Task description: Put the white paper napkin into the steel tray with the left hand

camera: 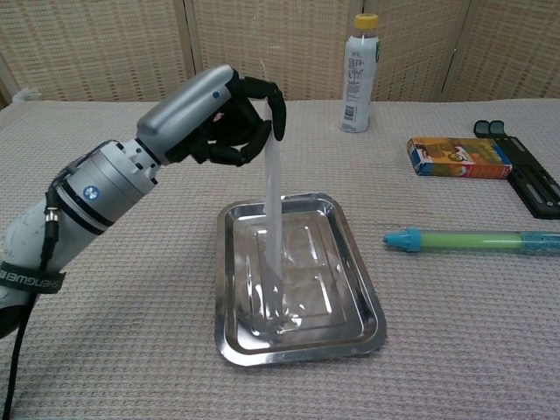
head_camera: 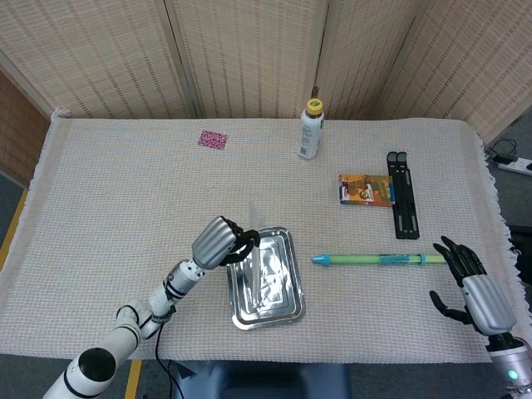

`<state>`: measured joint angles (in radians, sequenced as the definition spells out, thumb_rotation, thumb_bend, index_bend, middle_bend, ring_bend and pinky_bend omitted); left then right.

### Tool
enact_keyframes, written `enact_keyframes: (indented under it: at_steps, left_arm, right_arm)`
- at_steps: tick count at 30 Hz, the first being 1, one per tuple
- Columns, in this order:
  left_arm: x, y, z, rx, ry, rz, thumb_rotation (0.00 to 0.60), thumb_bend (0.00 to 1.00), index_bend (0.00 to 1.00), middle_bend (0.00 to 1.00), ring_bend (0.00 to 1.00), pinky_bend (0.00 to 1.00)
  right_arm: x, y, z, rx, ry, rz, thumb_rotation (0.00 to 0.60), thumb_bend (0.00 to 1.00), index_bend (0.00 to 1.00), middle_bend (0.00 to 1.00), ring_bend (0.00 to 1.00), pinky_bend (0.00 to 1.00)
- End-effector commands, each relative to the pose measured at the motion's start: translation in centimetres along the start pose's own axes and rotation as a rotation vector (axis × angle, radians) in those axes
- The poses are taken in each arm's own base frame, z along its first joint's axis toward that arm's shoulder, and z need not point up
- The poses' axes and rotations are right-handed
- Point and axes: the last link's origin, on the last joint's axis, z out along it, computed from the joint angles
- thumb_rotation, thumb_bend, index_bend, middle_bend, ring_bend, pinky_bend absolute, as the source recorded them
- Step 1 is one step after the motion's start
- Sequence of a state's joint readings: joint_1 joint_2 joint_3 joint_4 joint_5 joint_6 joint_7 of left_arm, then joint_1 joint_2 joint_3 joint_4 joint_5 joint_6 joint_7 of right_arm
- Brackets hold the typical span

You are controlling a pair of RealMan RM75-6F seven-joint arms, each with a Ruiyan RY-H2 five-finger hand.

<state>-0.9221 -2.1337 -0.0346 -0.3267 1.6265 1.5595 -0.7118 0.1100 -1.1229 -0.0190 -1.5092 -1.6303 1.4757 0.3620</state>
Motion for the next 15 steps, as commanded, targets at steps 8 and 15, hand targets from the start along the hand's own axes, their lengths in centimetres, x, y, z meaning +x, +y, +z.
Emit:
enact_keyframes:
  at_steps: [8,15]
  left_arm:
    - [-3.7,2.4,-1.0,0.012,-0.078,0.009,0.6,0.68,0.6,1.0,0.97,1.0]
    - [-5.3,1.7,-4.0,0.062,-0.167,0.039,0.6,0.68,0.6,1.0,0.97,1.0]
  right_arm:
    - [2.2,-0.3,-0.7,0.029,0.09,0.027,0.6,0.44,0.0,0.0,0.0,0.0]
    - [2.5,-0.3,-0.9,0.037,0.096,0.036,0.6,0.44,0.0,0.0,0.0,0.0]
